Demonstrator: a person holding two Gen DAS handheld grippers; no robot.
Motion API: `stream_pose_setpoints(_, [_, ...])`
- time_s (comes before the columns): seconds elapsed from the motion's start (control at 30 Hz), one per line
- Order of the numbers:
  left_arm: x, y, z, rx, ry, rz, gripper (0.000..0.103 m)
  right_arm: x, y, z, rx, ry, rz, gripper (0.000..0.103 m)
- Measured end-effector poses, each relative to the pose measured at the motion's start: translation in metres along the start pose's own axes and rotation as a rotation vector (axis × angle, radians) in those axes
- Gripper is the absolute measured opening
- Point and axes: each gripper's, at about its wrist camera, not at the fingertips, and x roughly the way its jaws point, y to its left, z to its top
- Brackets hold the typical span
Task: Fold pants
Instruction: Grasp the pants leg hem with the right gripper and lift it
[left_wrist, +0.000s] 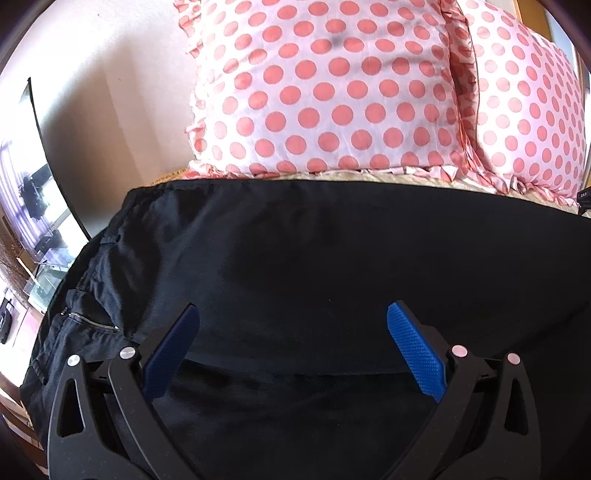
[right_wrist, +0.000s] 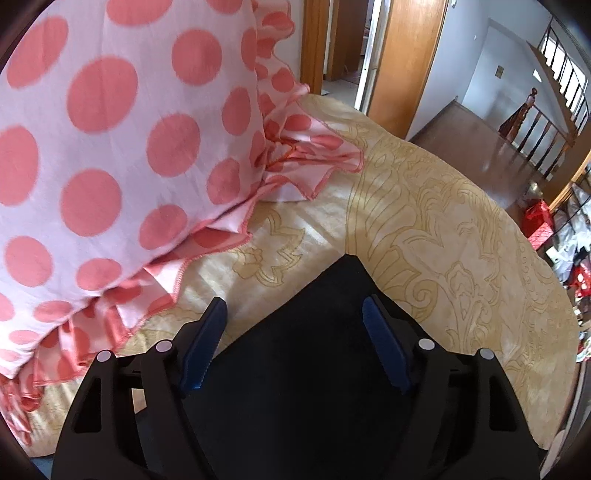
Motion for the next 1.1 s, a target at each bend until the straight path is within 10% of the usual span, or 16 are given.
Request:
stream_pose_setpoints(0.17, [0.003,0.003,0.000,-0.014,0.015,-0.007,0.101,-0.002,-0.002,-0.004,-0.019,-0.033,0.010,0.065])
stream_pose_setpoints(0.43, [-0.005,0.005,-0.002,-0.025,0.011,-0.006,0.101,-0.018,-0.039,-0.017,0.025,-0.056,0.171,0.010])
stream_pose_setpoints(0.83, [-0.043,0.016,-0.016,-0.033,-0.046,-0.001,0.101,-0.123,-0.128,-0.101,0.040,-0.204,0.509,0.006])
stream_pose_setpoints(1.1, [-0.057,0.020,-0.025,-0.030,-0.060,-0.002,0.101,-0.142,-0.190,-0.191,0.076,-0.168,0.537,0.006])
